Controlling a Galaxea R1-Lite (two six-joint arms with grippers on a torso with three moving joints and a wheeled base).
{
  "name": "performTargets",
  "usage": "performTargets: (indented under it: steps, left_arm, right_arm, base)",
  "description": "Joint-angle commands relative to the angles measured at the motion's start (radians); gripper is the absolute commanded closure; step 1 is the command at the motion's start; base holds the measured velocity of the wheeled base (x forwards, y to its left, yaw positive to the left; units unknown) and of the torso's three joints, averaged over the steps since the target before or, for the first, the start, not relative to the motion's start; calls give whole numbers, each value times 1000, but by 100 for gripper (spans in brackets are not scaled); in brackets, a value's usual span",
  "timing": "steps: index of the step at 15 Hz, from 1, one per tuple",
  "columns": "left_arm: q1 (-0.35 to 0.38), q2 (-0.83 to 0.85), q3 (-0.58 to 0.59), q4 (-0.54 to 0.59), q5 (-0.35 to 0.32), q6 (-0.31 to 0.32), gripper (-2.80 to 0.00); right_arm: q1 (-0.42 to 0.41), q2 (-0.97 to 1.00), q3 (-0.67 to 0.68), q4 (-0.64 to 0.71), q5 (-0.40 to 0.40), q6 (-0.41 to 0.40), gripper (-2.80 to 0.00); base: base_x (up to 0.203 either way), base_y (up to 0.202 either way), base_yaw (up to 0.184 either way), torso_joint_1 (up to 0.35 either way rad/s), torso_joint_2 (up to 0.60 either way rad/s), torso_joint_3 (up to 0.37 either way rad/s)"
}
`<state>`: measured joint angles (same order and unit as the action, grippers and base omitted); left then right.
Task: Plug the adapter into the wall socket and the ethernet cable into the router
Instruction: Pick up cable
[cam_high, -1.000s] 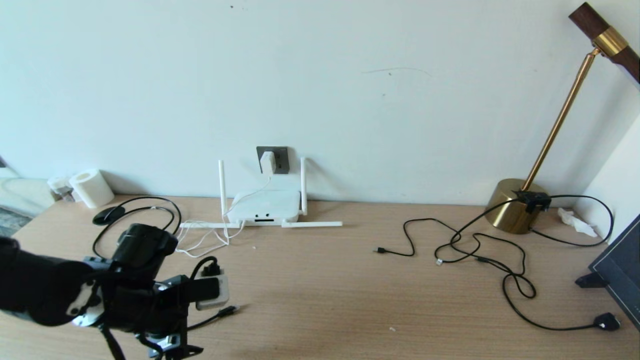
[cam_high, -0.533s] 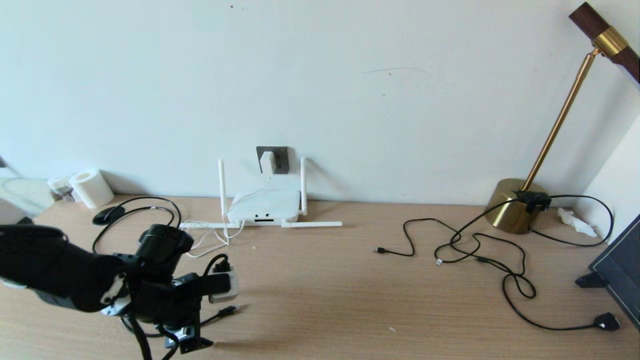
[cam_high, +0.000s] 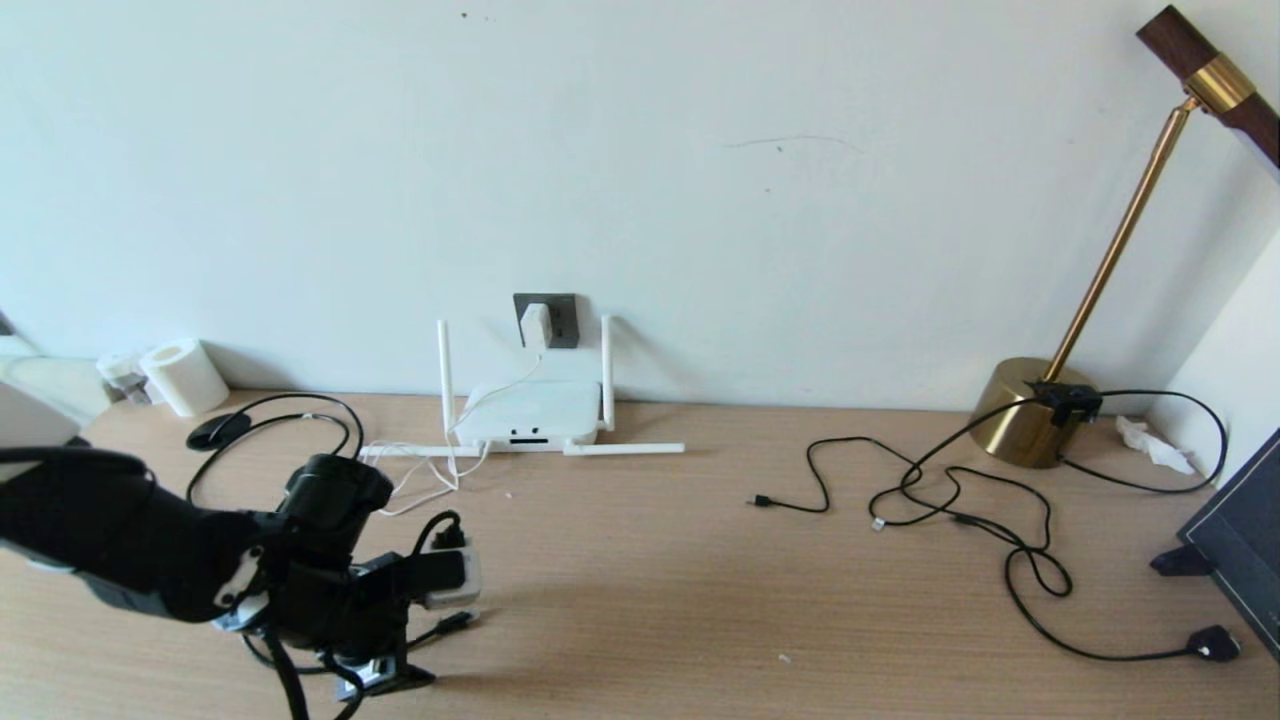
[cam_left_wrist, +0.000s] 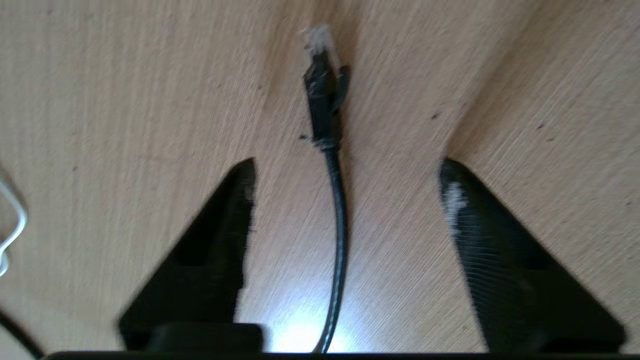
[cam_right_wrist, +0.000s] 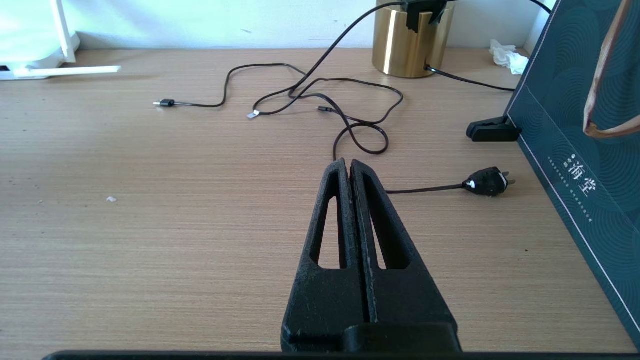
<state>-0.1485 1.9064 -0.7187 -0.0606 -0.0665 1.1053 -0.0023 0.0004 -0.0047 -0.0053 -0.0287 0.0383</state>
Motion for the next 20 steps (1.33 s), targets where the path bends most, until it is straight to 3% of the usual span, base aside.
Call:
performTargets:
  steps: [1,11,12,14,15,17,20]
  left_arm:
    - [0,19,-1,1,-6,7,0]
    - [1,9,36,-4,-51,-4,0]
    - [0,-12,31,-17,-80,-4,0]
    - [0,-67,5,-92,-212,-5,0]
    - [-3,-94,-36,-121,-259,-9,0]
    - [-29,-118,-157,-134,-294,-21,0]
    - [-133,-128,-343,-124,-266,-25,0]
  right_arm:
    - [1,1,0,-1,0,0,0]
    - [0,1,0,-1,0,0,0]
    - [0,0,0,-1,0,0,0]
    - [1,1,0,-1,0,0,0]
    - [1,1,0,-1,0,0,0]
    - [0,1,0,-1,0,0,0]
    - [1,0,0,-1,0,0,0]
  base:
    - [0,0,0,0,0,0]
    - [0,0,0,0,0,0]
    - [0,0,0,0,0,0]
    - [0,0,0,0,0,0]
    - [0,0,0,0,0,0]
    - [0,0,0,0,0,0]
    - [0,0,0,0,0,0]
